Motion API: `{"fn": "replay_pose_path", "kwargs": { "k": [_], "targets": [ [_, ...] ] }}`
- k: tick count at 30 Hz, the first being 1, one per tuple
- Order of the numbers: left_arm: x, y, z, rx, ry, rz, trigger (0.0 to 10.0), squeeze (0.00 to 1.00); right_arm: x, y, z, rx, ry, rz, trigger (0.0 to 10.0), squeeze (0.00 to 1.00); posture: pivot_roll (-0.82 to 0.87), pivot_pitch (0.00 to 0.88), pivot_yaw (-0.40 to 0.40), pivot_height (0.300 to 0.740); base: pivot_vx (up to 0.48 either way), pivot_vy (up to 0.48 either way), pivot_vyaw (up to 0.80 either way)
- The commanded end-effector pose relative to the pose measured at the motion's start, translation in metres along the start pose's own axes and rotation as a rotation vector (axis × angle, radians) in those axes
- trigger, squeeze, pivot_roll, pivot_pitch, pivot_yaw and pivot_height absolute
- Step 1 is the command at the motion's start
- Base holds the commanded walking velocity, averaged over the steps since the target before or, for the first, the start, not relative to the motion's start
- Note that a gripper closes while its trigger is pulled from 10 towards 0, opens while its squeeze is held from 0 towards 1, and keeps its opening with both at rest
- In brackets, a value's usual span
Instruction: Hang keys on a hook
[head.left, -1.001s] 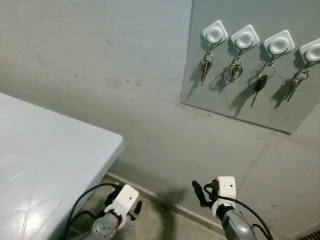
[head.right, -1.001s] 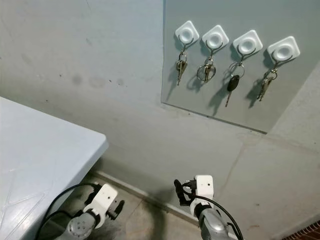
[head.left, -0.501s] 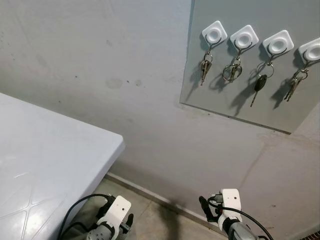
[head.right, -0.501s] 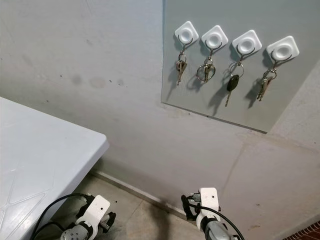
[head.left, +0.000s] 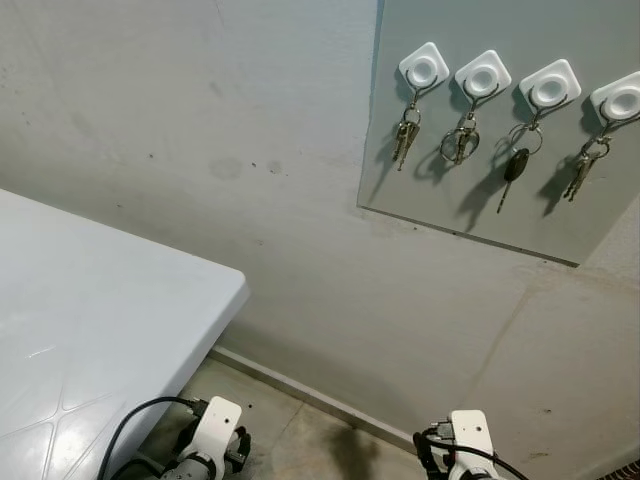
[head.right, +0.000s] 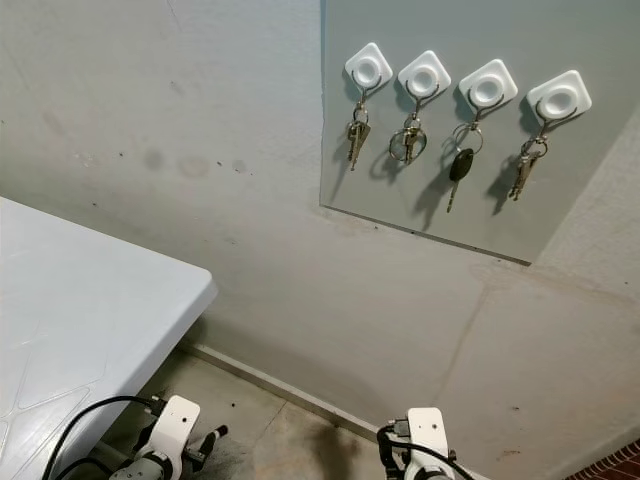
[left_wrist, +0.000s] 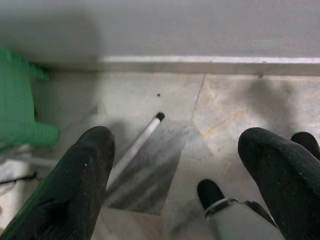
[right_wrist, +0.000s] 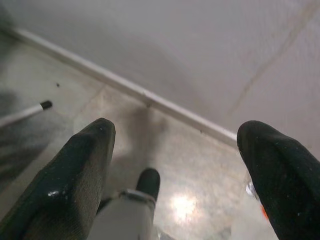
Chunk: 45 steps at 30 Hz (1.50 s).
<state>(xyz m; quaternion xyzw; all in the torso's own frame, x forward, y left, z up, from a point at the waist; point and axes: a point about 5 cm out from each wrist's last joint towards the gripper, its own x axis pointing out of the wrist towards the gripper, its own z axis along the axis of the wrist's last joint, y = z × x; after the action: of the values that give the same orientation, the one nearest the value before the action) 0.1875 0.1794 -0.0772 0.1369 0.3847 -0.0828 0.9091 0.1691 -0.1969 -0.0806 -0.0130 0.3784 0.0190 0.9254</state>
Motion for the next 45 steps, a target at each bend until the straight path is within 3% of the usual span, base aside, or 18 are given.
{"fn": "replay_pose_path", "kwargs": {
  "k": [1, 13, 28, 39, 45],
  "targets": [
    [-0.002, 0.010, -0.007, -0.050, 0.035, 0.056, 10.0, 0.00, -0.002, 0.001, -0.007, -0.001, 0.037, -0.004, 10.0, 0.00, -0.03, 0.000, 0.036, 0.732, 0.000, 0.000, 0.00],
    [-0.006, 0.014, -0.022, -0.170, 0.113, 0.128, 10.0, 0.00, -0.008, 0.002, -0.028, 0.018, 0.148, -0.042, 10.0, 0.00, -0.02, 0.000, 0.026, 0.732, 0.000, 0.000, 0.00],
    [0.000, 0.004, -0.009, -0.225, 0.091, 0.117, 10.0, 0.00, -0.010, 0.002, -0.035, 0.019, 0.195, -0.068, 10.0, 0.00, -0.03, 0.000, 0.019, 0.732, 0.000, 0.000, 0.00],
    [-0.003, -0.004, -0.016, -0.167, 0.096, 0.071, 10.0, 0.00, -0.010, 0.006, -0.035, 0.013, 0.181, -0.059, 10.0, 0.00, -0.03, 0.000, 0.020, 0.732, 0.000, 0.000, 0.00],
    [-0.003, -0.014, -0.016, -0.081, 0.085, 0.010, 10.0, 0.00, -0.010, 0.007, -0.035, 0.006, 0.181, -0.055, 10.0, 0.00, -0.02, 0.000, 0.017, 0.732, 0.000, 0.000, 0.00]
  ]
}}
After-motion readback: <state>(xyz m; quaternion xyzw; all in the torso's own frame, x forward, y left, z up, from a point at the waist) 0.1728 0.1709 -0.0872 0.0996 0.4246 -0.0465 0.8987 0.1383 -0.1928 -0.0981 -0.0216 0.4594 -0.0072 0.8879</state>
